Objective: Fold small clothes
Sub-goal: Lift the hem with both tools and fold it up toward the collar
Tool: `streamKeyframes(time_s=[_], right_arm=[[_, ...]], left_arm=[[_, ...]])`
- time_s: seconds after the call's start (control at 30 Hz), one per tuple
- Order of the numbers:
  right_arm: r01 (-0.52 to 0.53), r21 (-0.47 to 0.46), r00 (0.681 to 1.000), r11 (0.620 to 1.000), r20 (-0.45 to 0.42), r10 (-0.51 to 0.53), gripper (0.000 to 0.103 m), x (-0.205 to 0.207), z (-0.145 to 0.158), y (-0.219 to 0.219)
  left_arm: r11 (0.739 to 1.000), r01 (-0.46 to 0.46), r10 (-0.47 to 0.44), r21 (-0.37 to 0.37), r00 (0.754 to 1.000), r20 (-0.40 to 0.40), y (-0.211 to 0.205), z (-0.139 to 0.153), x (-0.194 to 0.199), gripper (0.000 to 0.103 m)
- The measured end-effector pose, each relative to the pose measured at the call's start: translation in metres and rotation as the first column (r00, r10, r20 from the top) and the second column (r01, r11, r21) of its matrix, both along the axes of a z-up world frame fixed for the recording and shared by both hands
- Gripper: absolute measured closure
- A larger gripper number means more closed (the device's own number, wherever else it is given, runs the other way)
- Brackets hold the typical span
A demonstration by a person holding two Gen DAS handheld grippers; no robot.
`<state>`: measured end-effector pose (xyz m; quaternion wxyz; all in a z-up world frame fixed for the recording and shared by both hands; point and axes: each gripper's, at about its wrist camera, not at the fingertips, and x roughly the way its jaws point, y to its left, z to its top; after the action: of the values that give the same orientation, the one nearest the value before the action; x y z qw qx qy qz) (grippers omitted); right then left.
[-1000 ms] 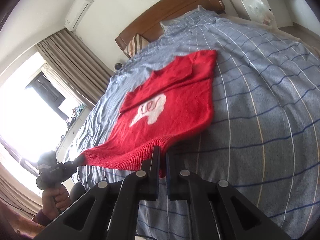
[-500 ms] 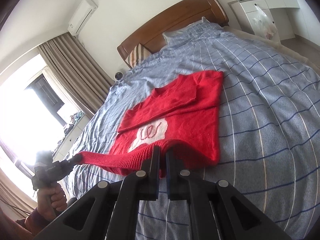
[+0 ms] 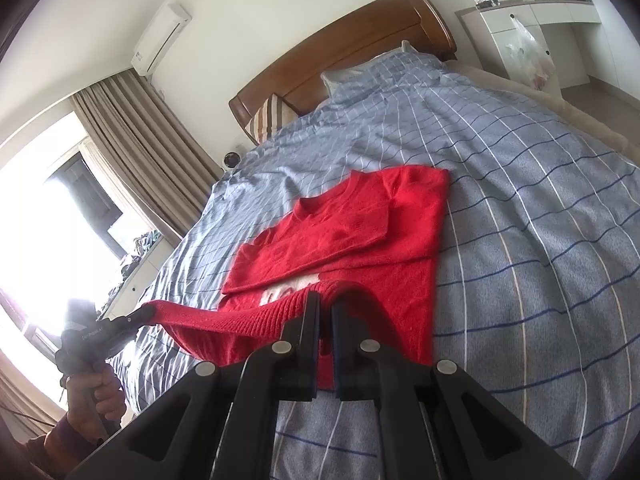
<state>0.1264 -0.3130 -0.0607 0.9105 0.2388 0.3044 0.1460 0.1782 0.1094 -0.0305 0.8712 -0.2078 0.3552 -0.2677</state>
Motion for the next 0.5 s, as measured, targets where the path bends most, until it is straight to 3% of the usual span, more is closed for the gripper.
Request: streamKeyframes(time_s=[0.3,0.5], right_arm=[[0.044,-0.002,0.999,0.999,0.016,-0.044,0.098,0.086,0.014,-0.02],[0.053,0.016,0.998,0.998,-0.042,-0.052,0.098,0.173,0.007,-0.027]], left_arm=[[0.998,-0.054,0.054,-0.024,0.998,-0.023,-0.009,0.006,0.089,0.099],[0.993,-0.107,0.11,0.054,0.993,-0.043,-0.023,-0.007,0.162,0.099]])
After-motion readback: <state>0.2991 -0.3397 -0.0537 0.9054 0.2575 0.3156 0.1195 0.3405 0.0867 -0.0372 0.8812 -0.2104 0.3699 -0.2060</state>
